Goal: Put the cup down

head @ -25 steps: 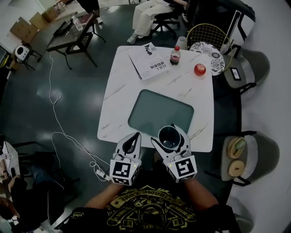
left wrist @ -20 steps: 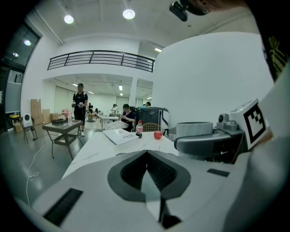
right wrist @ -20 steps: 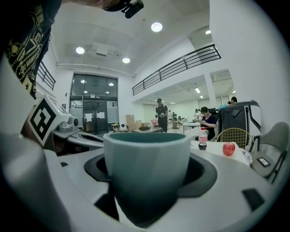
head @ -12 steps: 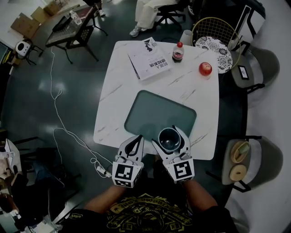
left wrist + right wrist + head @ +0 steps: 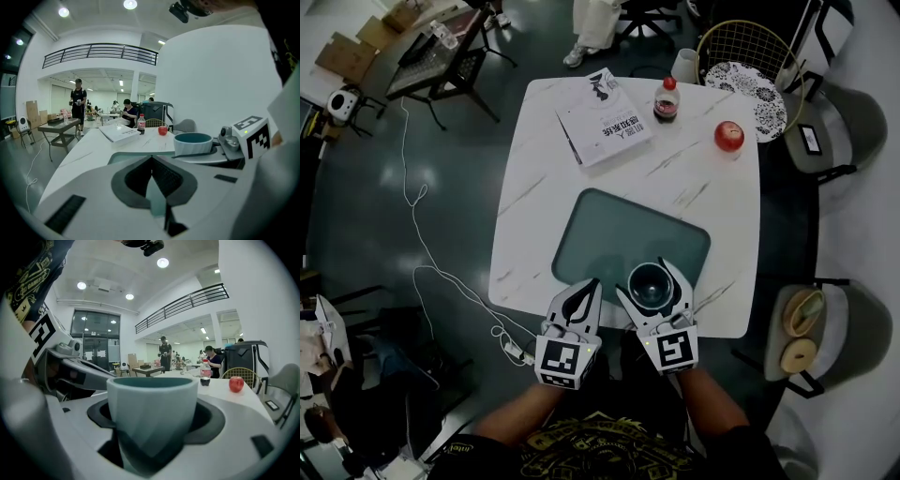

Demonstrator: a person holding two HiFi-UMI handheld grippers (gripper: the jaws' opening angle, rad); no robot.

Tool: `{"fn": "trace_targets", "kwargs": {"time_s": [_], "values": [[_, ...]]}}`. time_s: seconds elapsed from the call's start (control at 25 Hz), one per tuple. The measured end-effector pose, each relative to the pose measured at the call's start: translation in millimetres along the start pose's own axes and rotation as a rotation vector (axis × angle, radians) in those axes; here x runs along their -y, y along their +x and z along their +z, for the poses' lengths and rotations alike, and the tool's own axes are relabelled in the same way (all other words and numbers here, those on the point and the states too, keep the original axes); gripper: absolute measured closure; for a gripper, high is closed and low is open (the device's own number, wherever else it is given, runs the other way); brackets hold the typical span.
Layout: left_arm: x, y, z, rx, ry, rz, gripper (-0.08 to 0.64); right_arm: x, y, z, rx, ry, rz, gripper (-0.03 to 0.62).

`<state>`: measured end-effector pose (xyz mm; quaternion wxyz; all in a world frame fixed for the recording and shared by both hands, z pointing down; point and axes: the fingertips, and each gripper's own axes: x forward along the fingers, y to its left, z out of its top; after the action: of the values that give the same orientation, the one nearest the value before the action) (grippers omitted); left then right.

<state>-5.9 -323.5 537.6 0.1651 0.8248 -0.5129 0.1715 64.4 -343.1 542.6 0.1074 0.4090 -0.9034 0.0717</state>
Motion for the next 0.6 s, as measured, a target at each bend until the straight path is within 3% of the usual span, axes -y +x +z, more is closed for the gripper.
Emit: {"fn": "trace_targets", "kwargs": {"time_s": [0.6], "values": [[-8,23,-11,-0.02,-0.01,-0.012,0.549,2,20,-18,-0.028,-0.04,0.013,0.219]]}}
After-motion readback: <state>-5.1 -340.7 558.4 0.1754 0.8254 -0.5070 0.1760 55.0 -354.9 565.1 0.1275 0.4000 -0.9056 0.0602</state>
